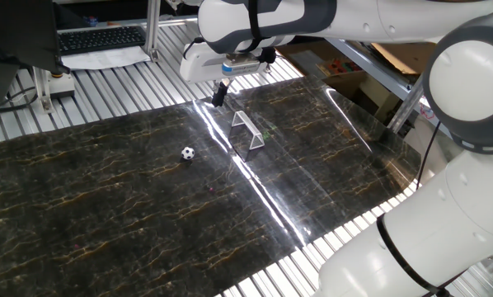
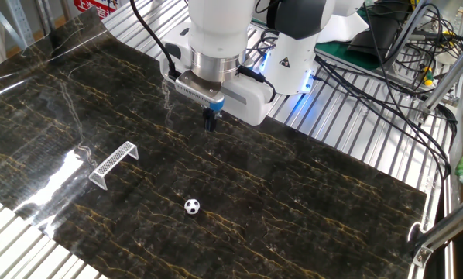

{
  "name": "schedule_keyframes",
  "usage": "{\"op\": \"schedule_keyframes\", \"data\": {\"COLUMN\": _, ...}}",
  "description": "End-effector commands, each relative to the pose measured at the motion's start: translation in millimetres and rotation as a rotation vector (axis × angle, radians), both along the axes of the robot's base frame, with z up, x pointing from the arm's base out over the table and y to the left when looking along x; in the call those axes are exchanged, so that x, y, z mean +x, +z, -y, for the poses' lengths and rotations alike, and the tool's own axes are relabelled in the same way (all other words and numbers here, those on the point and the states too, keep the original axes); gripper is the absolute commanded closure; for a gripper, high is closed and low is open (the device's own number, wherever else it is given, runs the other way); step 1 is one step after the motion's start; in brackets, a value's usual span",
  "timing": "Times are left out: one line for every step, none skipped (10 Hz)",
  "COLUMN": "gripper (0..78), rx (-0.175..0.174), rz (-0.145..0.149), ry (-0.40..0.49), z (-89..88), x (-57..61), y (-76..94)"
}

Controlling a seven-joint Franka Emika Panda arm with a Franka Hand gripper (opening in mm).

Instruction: Push the soccer ball into the goal

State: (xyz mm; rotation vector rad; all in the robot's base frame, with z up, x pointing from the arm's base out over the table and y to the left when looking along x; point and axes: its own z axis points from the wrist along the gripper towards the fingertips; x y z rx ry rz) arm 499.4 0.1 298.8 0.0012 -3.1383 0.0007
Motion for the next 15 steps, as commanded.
{"op": "schedule_keyframes", "data": {"gripper": 77.6, "rx": 0.011, "rz": -0.085, "ry": 0.099, "z": -0.1, "x": 0.0, "y": 0.9}}
{"op": "schedule_keyframes", "data": {"gripper": 77.6, "rx": -0.036, "rz": -0.084, "ry": 0.104, "z": -0.4, "x": 0.0, "y": 2.4}}
{"op": "schedule_keyframes", "data": {"gripper": 77.6, "rx": -0.009, "rz": -0.083, "ry": 0.099, "z": -0.4, "x": 0.0, "y": 2.7}}
{"op": "schedule_keyframes", "data": {"gripper": 77.6, "rx": -0.006, "rz": -0.081, "ry": 0.100, "z": -0.4, "x": 0.0, "y": 2.7}}
{"op": "schedule_keyframes", "data": {"gripper": 77.6, "rx": 0.009, "rz": -0.079, "ry": 0.103, "z": -0.4, "x": 0.0, "y": 2.7}}
{"op": "schedule_keyframes", "data": {"gripper": 77.6, "rx": 0.020, "rz": -0.079, "ry": 0.101, "z": -0.4, "x": 0.0, "y": 2.7}}
{"op": "schedule_keyframes", "data": {"gripper": 77.6, "rx": 0.033, "rz": -0.079, "ry": 0.099, "z": -0.4, "x": 0.0, "y": 2.7}}
{"op": "schedule_keyframes", "data": {"gripper": 77.6, "rx": 0.033, "rz": -0.079, "ry": 0.099, "z": -0.4, "x": 0.0, "y": 2.7}}
{"op": "schedule_keyframes", "data": {"gripper": 77.6, "rx": 0.033, "rz": -0.080, "ry": 0.102, "z": -0.4, "x": 0.0, "y": 2.7}}
{"op": "schedule_keyframes", "data": {"gripper": 77.6, "rx": 0.034, "rz": -0.080, "ry": 0.104, "z": -0.4, "x": 0.0, "y": 2.7}}
{"op": "schedule_keyframes", "data": {"gripper": 77.6, "rx": 0.034, "rz": -0.080, "ry": 0.105, "z": -0.4, "x": 0.0, "y": 2.7}}
{"op": "schedule_keyframes", "data": {"gripper": 77.6, "rx": 0.033, "rz": -0.080, "ry": 0.105, "z": -0.4, "x": 0.0, "y": 2.7}}
{"op": "schedule_keyframes", "data": {"gripper": 77.6, "rx": 0.033, "rz": -0.080, "ry": 0.105, "z": -0.4, "x": 0.0, "y": 2.7}}
{"op": "schedule_keyframes", "data": {"gripper": 77.6, "rx": 0.033, "rz": -0.080, "ry": 0.105, "z": -0.4, "x": 0.0, "y": 2.7}}
{"op": "schedule_keyframes", "data": {"gripper": 77.6, "rx": 0.032, "rz": -0.079, "ry": 0.103, "z": -0.4, "x": -0.1, "y": 2.4}}
